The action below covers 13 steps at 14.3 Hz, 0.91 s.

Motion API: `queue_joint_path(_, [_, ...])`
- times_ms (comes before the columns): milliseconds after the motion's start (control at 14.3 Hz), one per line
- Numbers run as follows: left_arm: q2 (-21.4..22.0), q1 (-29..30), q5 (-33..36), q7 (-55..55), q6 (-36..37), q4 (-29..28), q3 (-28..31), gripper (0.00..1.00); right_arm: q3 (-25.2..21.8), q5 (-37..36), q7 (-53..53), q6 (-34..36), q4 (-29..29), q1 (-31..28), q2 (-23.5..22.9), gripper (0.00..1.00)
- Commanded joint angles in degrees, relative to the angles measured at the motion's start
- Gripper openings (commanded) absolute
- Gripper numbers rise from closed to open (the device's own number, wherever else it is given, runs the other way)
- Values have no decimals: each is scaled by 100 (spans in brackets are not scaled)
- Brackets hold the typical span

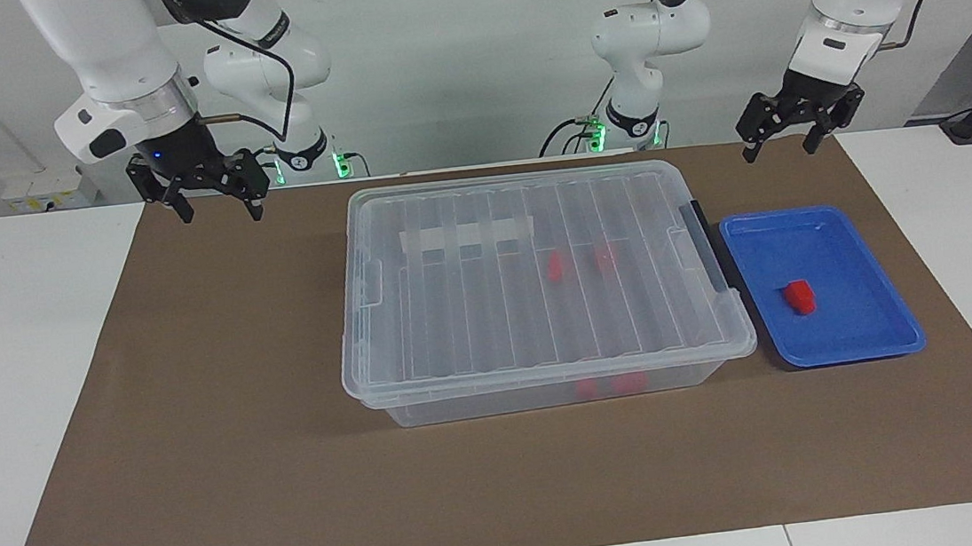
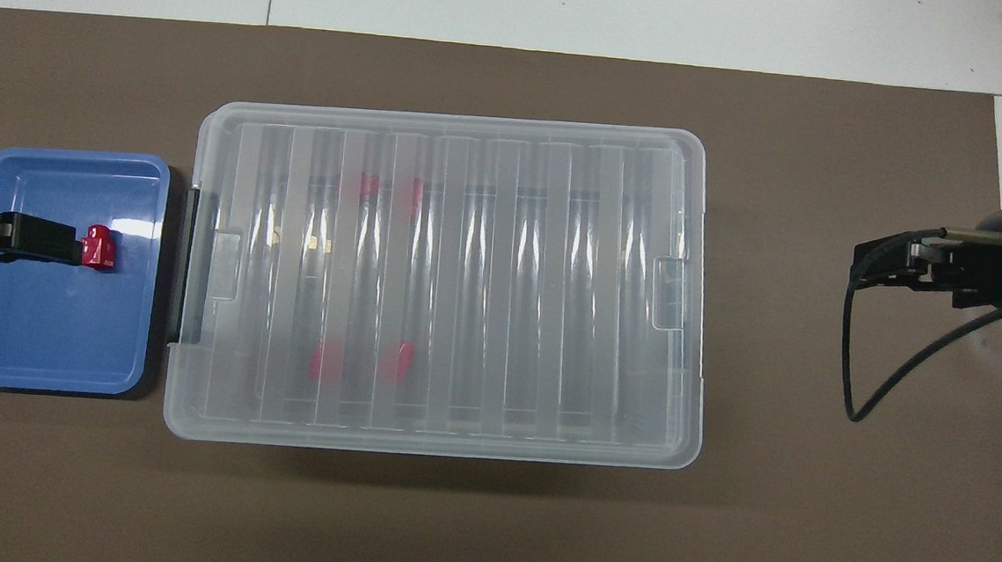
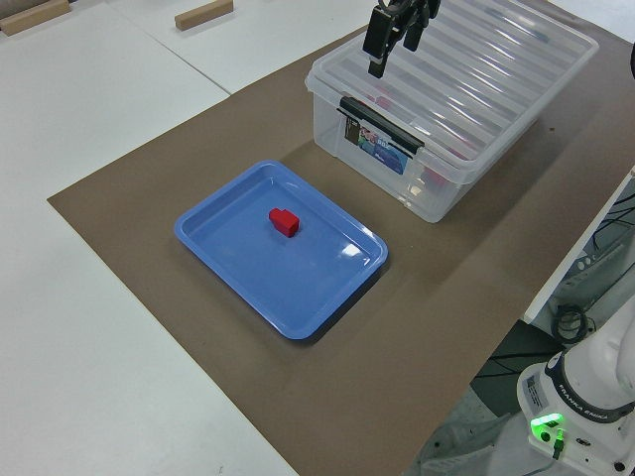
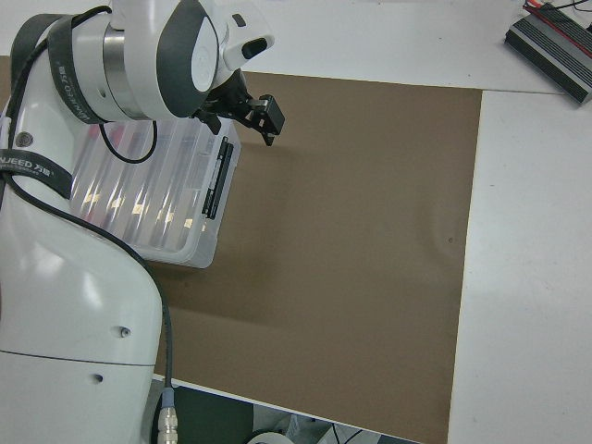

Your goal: Place red block in blue tray from box

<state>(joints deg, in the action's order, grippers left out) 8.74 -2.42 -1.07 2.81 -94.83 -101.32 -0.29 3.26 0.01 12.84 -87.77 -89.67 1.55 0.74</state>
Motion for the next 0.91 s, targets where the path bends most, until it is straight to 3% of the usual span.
queue_joint_path(0, [57,49,-42,35,122,16,38,100,44,87,123,111,-112,-146,127,100])
queue_joint_path(838, [57,49,-42,35,131,16,20,100,44,87,114,40,-191,-243,145,100])
